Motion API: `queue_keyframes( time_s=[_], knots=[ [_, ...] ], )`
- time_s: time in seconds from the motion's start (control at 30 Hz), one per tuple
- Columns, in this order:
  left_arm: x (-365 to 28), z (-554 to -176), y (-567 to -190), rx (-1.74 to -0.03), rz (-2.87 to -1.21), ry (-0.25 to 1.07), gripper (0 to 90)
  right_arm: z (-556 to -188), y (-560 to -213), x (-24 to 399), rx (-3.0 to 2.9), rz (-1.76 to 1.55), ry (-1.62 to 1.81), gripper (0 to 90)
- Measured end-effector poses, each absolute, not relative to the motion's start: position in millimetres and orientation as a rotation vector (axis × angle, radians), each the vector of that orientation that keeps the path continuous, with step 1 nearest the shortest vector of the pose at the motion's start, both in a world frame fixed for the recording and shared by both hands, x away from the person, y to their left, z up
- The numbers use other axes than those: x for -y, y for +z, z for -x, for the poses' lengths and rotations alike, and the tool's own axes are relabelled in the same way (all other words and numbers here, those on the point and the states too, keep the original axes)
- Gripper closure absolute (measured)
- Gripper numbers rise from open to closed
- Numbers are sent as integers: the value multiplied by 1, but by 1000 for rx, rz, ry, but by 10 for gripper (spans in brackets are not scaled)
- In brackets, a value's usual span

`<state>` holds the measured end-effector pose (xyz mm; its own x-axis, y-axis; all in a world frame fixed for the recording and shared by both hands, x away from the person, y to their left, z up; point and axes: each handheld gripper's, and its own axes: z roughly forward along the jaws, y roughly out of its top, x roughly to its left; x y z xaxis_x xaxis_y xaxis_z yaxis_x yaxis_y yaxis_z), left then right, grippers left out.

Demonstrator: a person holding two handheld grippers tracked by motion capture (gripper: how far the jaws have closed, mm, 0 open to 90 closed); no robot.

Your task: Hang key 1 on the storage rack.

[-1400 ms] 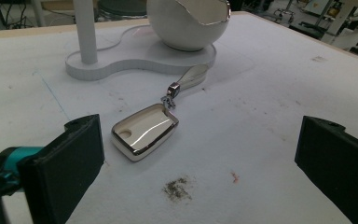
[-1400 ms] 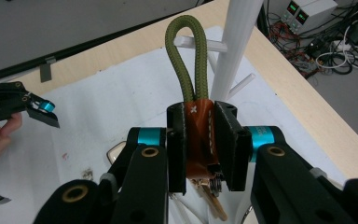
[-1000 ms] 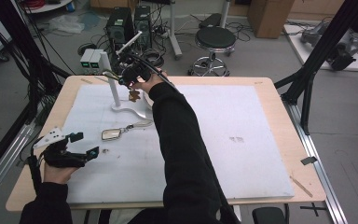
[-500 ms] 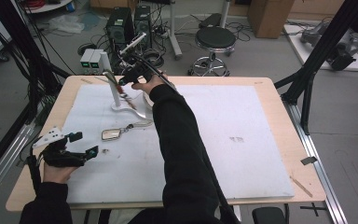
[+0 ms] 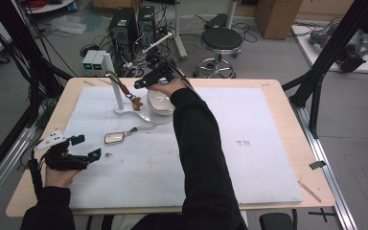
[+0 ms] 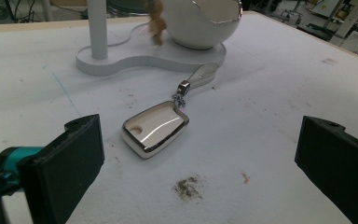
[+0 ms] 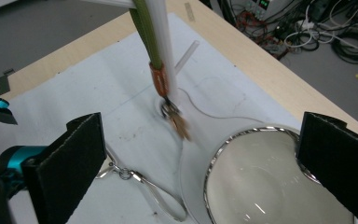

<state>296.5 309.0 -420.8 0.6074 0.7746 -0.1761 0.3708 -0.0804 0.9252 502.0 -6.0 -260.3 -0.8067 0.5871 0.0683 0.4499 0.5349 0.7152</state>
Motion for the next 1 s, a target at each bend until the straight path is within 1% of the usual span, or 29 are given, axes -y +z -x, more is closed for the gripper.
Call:
queue_keyframes(
  time_s=[0.27, 0.43, 0.73, 1.0],
  knots=[
    [-309, -297, -421, -953, -1683, 448, 17, -497, -263, 38, -2536, -917, 1155, 5],
    [-309, -296, -421, -952, -1684, 451, 17, -490, -266, 62, -2487, -942, 1177, 6],
    [-308, -296, -421, -950, -1689, 454, 17, -475, -262, 92, -2431, -952, 1229, 5],
    [-308, -295, -421, -953, -1687, 453, 17, -466, -273, 117, -2409, -980, 1226, 6]
  ],
)
